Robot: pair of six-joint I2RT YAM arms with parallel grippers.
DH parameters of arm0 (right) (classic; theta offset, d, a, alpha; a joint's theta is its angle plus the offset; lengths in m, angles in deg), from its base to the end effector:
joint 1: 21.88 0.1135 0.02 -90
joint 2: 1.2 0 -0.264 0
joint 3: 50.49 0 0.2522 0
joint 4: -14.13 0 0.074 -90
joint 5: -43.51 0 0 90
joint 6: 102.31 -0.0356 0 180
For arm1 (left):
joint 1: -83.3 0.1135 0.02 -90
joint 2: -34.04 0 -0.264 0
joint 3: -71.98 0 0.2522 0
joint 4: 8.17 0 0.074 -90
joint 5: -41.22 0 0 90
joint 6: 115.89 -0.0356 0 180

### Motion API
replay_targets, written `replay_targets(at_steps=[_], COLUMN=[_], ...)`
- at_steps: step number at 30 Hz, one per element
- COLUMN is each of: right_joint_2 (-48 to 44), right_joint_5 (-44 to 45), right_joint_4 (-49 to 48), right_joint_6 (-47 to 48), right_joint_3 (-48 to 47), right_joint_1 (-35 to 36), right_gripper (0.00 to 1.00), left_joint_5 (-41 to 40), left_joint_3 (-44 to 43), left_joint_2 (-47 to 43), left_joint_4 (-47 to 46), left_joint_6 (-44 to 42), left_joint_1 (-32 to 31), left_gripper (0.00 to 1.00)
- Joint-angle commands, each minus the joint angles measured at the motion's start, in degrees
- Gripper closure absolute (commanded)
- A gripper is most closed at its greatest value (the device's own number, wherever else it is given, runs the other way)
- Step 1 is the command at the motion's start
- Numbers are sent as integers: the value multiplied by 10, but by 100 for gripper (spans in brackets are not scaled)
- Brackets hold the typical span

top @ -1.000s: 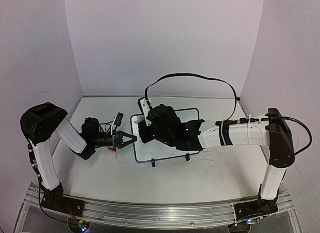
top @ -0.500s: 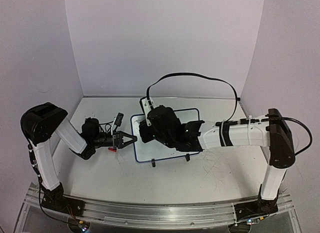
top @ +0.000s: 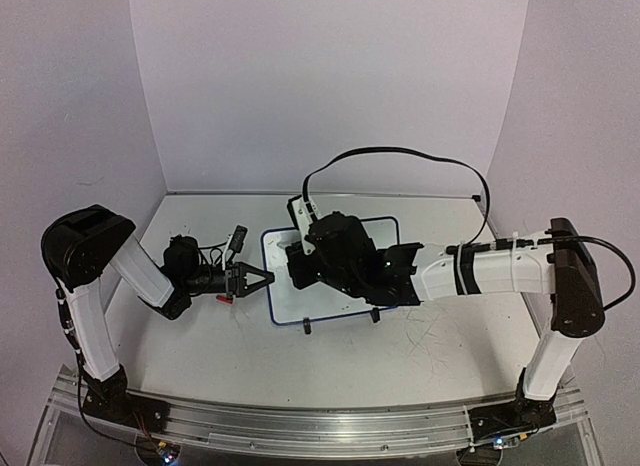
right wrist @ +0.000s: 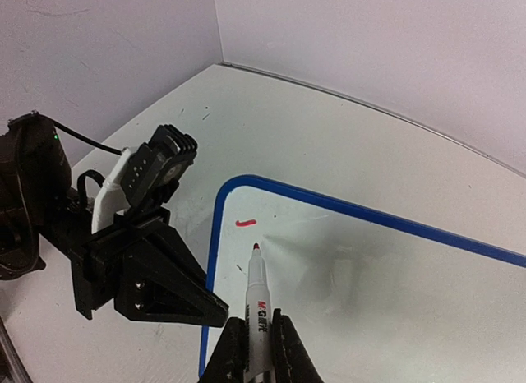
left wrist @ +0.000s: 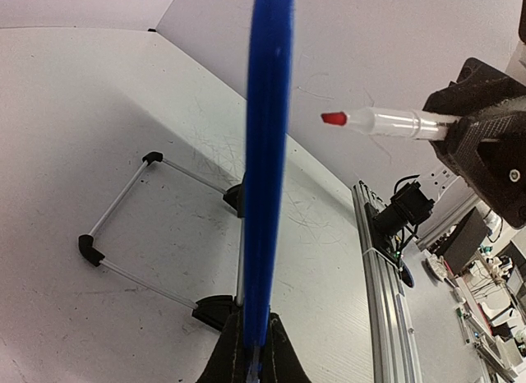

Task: Write a sentence on the whiteboard

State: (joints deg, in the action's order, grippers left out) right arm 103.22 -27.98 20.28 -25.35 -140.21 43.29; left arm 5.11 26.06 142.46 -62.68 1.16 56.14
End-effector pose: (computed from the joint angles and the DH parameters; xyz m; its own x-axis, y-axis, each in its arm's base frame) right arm 0.1910 0.3859 0.2668 -0.3117 -0.1641 -0.9359 -0.6833 0.7231 0.1008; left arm 0.2662 -0.1689 0.1271 -0.5562 -0.0159 -0.8309 0.8173 0.1706 -0.5504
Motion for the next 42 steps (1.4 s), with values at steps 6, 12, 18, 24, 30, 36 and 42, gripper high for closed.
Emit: replay_targets(at_steps=[6, 12, 18, 24, 30, 36, 42], right_joint_2=[21, 31, 33, 37, 39, 42, 44], right_joint_5=[-2, 2, 11, 16, 14, 18, 26], right_joint_4=[-12, -11, -10, -8, -5, -3, 0], right_joint_6=[7, 8, 5, 4, 3, 0, -3], right_joint_3=[-45, -53, -54, -58, -58, -59, -61], right_joint_1=[0, 0, 0, -2, -3, -3, -4], right_gripper=[100, 100, 100, 100, 100, 100, 100], left_joint_5=[14, 14, 15, 15, 15, 16, 16], left_joint_3=[8, 8, 9, 9, 9, 10, 10], left_joint_2=[-2, -5, -6, -6, -6, -7, -7], left_joint_4=[-7, -7, -7, -8, -7, -7, -7], left_joint_6=[8, 7, 7, 7, 7, 7, 7], left_joint_1=[2, 2, 2, 2, 3, 3, 3], left_gripper=[100, 100, 100, 100, 100, 100, 100])
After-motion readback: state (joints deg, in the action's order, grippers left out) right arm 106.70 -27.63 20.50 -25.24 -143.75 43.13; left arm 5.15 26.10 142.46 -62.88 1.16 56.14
